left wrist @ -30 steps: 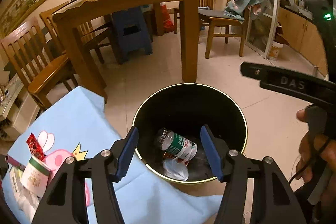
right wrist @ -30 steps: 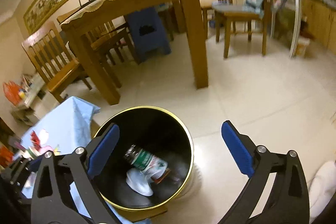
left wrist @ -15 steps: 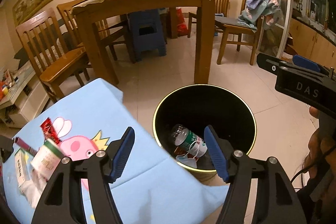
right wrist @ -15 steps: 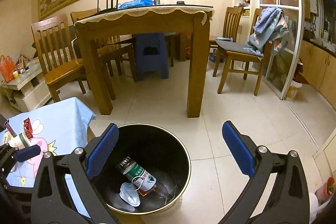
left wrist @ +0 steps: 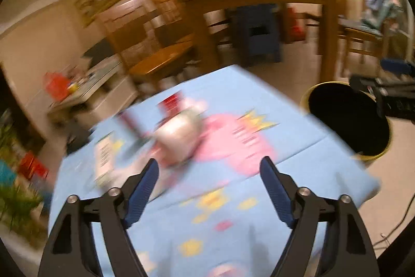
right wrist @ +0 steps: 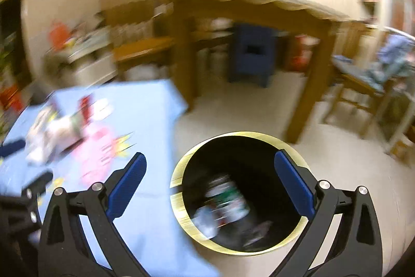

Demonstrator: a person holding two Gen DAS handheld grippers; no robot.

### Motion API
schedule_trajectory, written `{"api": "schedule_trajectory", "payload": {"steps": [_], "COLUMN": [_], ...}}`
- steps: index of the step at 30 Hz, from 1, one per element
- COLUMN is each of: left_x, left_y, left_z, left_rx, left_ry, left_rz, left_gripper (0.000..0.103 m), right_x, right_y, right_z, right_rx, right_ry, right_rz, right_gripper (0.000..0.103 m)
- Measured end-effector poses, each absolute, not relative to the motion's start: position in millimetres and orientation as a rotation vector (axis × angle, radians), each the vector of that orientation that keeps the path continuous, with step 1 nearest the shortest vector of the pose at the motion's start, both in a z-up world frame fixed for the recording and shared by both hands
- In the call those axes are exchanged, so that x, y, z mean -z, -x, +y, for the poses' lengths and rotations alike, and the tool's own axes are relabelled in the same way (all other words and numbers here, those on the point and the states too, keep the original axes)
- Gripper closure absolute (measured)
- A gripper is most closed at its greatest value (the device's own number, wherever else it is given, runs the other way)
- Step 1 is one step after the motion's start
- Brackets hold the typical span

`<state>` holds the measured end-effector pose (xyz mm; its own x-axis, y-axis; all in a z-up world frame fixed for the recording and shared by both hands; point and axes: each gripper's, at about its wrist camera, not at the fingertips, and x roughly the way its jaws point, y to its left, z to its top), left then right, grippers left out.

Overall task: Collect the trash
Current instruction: 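Grasp the white paper cup with the right tool while the left tool grasps the clear plastic cup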

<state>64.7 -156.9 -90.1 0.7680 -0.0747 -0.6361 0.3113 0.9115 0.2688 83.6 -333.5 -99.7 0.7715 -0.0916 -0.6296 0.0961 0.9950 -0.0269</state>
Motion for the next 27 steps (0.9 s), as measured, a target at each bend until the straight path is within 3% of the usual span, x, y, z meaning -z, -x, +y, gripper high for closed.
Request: {"api": "schedule_trajectory", "payload": {"steps": [9,22,25,27], "left_x": [101,117,120,121], "left_y": [-67,-67,-73,-75], "left_z": [-10,57,61,62], "left_rx": [-0.028,-0.001,0.005,0.012], "left_ry": [-0.224,-0.16,-0.143,-0.133], "left_rz": [0.726,0.733,0.745,0.751], "left_gripper": [0.019,0.019,0.019,0.019], "right_x": [128,163,161,151], "right_y": [-135,-259,-259,-244], "right_z": [-217,-136,-141,-148], "right_rx": [-0.158,-0.372,-0.455,-0.532], "right_ry": [0.083,0.151,0.079,0.032], "right_rz": [0.778,0.932,0.957,0.924], "right_gripper": [0.006,0.006,0.037,0.037]}}
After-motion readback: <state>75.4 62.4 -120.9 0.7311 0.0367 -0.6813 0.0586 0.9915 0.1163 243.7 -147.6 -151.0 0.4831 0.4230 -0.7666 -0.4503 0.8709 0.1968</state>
